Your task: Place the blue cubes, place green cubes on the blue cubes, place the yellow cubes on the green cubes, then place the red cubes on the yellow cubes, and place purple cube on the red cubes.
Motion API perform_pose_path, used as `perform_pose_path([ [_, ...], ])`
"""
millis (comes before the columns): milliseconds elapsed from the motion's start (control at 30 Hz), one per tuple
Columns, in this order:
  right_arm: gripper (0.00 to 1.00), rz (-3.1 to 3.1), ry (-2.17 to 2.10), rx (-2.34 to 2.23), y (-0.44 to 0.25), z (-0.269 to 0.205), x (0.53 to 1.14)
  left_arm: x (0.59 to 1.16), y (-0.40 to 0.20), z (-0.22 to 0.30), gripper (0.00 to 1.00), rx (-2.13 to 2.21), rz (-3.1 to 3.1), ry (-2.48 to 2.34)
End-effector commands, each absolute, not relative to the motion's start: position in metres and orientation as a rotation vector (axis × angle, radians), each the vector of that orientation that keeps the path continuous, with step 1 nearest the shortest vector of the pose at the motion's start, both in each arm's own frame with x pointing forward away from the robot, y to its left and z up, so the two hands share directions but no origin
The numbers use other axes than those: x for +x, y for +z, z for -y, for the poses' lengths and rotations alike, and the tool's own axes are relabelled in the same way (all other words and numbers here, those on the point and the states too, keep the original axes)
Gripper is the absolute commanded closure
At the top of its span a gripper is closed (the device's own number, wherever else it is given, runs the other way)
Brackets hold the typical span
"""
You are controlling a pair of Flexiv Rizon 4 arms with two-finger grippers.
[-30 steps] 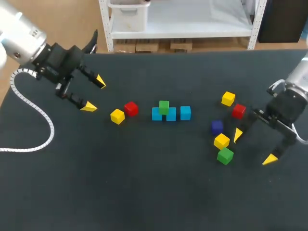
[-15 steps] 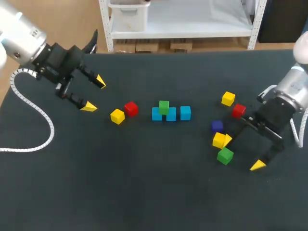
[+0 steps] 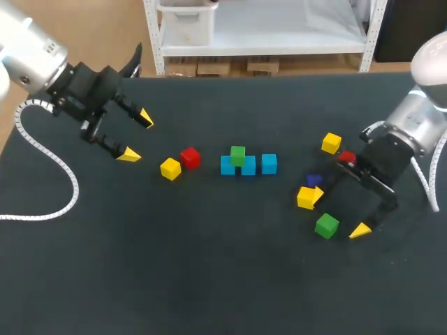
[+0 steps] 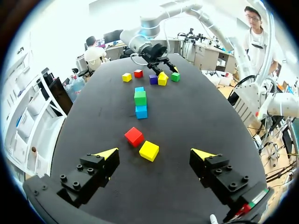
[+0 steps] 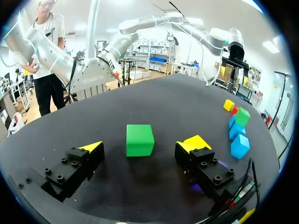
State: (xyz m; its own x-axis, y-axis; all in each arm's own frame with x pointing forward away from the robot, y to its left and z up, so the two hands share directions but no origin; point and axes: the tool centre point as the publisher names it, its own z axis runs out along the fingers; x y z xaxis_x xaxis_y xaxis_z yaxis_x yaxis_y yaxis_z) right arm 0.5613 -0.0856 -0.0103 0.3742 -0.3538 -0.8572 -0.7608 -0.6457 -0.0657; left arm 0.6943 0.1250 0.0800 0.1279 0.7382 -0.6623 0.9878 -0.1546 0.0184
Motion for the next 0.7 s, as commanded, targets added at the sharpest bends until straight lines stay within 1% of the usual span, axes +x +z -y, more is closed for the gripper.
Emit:
perform_pose_path([
  [33, 0.0, -0.948, 1.201, -2.183, -0.0044, 0.0831, 0.5605, 0.6953, 0.0795, -0.1252, 0.0, 1.956, -1.659, -0.723],
  [300, 0.0, -0.923, 1.217, -2.195, -0.0021, 0.0788, 0.5546, 0.6953, 0.0795, -0.1252, 0.0, 1.956, -1.659, -0.723],
  [333, 0.18, -0.922, 1.217, -2.199, -0.0023, 0.0783, 0.5543, 0.6953, 0.0795, -0.1252, 0.0, 1.956, -1.659, -0.723],
  [433, 0.25, -0.922, 1.223, -2.205, -0.0037, 0.0773, 0.5538, 0.6953, 0.0795, -0.1252, 0.0, 1.956, -1.659, -0.723],
  [500, 0.38, -0.926, 1.223, -2.209, -0.0048, 0.0769, 0.5539, 0.6953, 0.0795, -0.1252, 0.0, 1.956, -1.659, -0.723],
  [533, 0.5, -0.926, 1.222, -2.21, -0.0051, 0.0768, 0.554, 0.6953, 0.0795, -0.1252, 0.0, 1.956, -1.659, -0.723],
  [567, 0.5, -0.927, 1.222, -2.211, -0.0053, 0.0766, 0.5542, 0.6953, 0.0795, -0.1252, 0.0, 1.956, -1.659, -0.723],
  [600, 0.45, -0.928, 1.222, -2.212, -0.0054, 0.0765, 0.5543, 0.6953, 0.0795, -0.1252, 0.0, 1.956, -1.659, -0.723],
  [633, 0.51, -0.927, 1.222, -2.213, -0.0053, 0.0762, 0.5546, 0.6953, 0.0795, -0.1252, 0.0, 1.956, -1.659, -0.723],
  [700, 0.51, -0.924, 1.222, -2.216, -0.0051, 0.0759, 0.5548, 0.6953, 0.0795, -0.1252, 0.0, 1.956, -1.659, -0.723],
])
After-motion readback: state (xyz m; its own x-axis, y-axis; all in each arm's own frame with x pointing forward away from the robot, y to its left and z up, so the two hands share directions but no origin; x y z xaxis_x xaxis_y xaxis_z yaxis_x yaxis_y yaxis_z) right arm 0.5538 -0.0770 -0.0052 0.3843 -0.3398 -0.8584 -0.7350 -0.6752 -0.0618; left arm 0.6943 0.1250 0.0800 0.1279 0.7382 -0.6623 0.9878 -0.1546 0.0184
